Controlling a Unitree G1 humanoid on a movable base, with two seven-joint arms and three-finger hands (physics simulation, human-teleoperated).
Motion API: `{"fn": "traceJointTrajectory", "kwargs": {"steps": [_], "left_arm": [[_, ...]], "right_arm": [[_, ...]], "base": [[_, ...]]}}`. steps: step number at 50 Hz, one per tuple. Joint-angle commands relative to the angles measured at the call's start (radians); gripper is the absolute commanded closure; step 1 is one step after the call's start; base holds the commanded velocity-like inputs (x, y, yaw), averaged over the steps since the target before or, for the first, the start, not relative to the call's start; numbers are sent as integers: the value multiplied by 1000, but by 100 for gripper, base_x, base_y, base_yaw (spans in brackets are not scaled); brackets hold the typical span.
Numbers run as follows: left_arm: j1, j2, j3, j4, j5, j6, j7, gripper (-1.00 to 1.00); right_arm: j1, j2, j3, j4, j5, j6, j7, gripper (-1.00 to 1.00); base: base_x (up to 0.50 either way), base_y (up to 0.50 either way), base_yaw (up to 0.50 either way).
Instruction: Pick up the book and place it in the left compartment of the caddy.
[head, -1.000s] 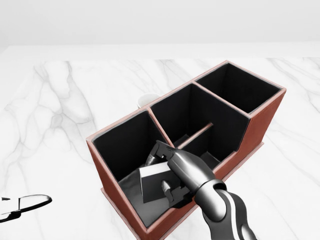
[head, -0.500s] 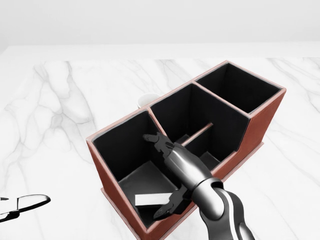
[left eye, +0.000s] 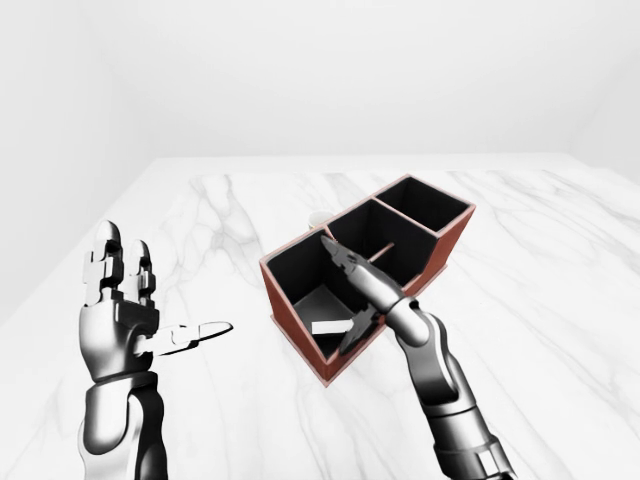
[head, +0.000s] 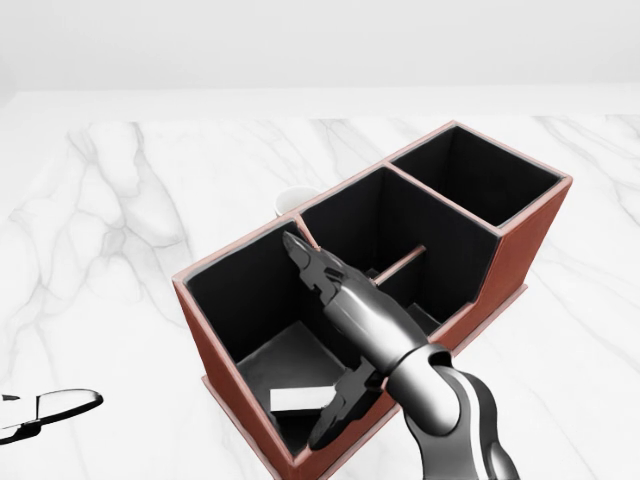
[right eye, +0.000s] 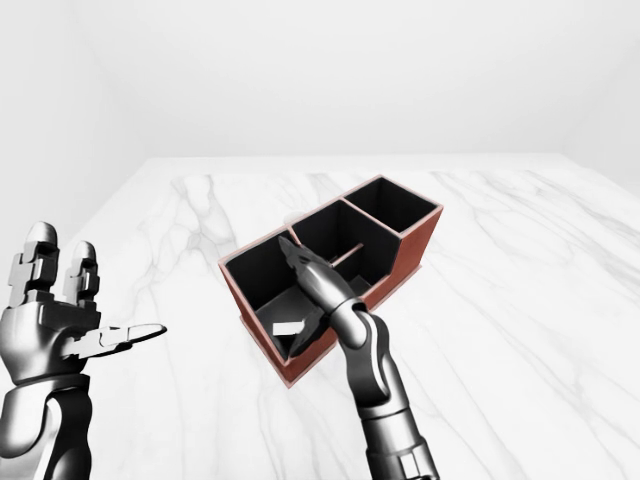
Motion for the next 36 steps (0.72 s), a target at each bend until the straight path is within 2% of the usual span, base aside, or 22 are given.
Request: {"fn": "traceJointTrajectory", "kwargs": {"steps": [1, 8, 18, 30, 36], "left_arm": [[-1, 1, 1, -3, -2, 0, 1, -100], [-1, 0, 0, -5, -2, 0, 1, -100], [3, -4, -7, -8, 5, 0, 2, -100], [2, -1, 0, -12, 0, 0, -1, -100], [1, -3, -11, -9, 9, 0, 0, -100]], "right_arm": [[-33, 5, -13, -230, 56, 0, 87, -100], [-65, -10, -32, -408, 122, 0, 144, -100], [-68, -58, -26, -604, 143, 0, 167, -100], [-18, -79, -32, -798, 181, 0, 143, -100], [28, -85, -65, -858, 227, 0, 110, -100]], "base": [[0, 0, 0], [0, 0, 0], [0, 0, 0], [0, 0, 0], [0, 0, 0]]}}
